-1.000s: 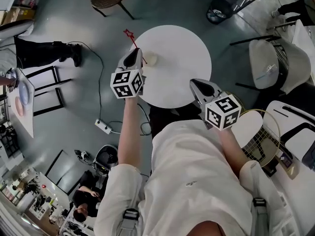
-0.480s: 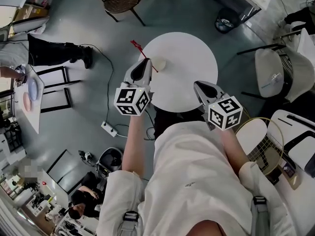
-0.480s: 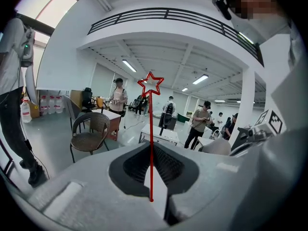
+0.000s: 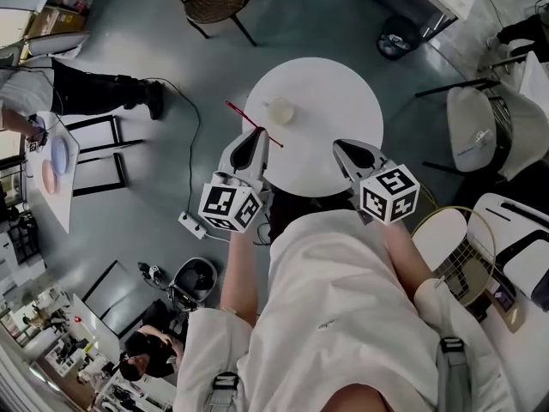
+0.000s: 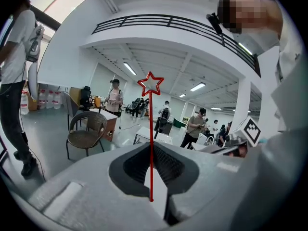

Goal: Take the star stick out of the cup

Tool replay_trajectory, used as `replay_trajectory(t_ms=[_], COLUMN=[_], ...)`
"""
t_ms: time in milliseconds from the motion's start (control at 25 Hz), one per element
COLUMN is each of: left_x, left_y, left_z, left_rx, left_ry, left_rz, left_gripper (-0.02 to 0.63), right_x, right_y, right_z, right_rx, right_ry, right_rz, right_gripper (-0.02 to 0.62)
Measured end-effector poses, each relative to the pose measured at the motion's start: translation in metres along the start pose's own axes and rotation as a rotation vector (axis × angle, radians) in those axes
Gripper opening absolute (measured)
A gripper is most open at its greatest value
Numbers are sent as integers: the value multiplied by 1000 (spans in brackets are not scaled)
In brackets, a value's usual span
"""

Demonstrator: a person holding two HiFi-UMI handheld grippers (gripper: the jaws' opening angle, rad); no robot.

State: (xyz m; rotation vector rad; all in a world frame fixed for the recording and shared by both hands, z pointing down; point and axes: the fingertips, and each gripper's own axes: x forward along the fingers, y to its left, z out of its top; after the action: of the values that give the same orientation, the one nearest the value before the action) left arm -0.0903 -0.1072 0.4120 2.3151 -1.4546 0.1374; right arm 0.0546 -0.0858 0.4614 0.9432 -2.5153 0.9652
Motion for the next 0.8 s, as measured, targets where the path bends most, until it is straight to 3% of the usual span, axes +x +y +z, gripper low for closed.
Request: replay_trajectory(t_ms=[440,800], left_x=[-30,-57], left_y=[-11,-20], left_z=[-11,-21], left_rx=[-14,-4], left_ry=[14,41], left_rz=[11,-43], left_gripper=[21,21], right_x=[18,29], right_y=[10,32], right_z=[-4,-21], right_rx=[17,48], right_ry=[22,8], right_rz=[24,2], right_gripper=[7,8])
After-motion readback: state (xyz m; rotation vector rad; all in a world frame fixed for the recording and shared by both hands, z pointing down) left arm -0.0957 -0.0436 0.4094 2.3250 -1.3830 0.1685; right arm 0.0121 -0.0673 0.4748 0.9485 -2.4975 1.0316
